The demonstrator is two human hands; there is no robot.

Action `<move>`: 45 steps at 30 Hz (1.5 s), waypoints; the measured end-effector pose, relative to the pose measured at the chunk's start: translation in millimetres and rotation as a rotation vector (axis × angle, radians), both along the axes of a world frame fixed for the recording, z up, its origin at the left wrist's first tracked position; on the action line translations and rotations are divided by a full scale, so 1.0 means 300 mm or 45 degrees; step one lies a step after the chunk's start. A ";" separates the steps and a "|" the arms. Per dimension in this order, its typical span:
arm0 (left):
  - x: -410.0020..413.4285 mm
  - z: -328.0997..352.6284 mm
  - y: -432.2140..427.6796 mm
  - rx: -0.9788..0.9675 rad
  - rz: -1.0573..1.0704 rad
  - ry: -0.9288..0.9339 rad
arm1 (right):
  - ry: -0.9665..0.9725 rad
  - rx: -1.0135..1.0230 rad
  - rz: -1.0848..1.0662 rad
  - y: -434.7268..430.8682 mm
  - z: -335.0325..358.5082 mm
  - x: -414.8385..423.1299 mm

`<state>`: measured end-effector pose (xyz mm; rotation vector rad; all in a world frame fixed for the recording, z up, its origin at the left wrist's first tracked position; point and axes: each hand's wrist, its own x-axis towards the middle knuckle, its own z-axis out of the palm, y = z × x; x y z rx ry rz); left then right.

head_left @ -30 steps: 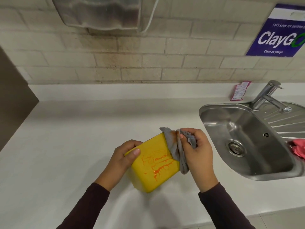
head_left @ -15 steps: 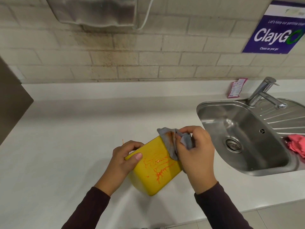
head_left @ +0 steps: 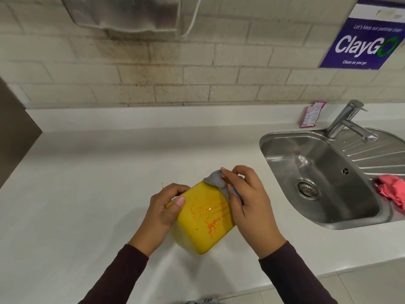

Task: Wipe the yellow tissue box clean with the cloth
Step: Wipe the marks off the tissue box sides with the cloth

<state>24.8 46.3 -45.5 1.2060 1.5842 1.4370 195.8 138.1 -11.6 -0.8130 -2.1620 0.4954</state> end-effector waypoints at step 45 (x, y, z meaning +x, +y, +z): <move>-0.008 -0.002 0.014 0.055 -0.012 -0.051 | -0.115 0.225 -0.015 -0.107 0.035 -0.048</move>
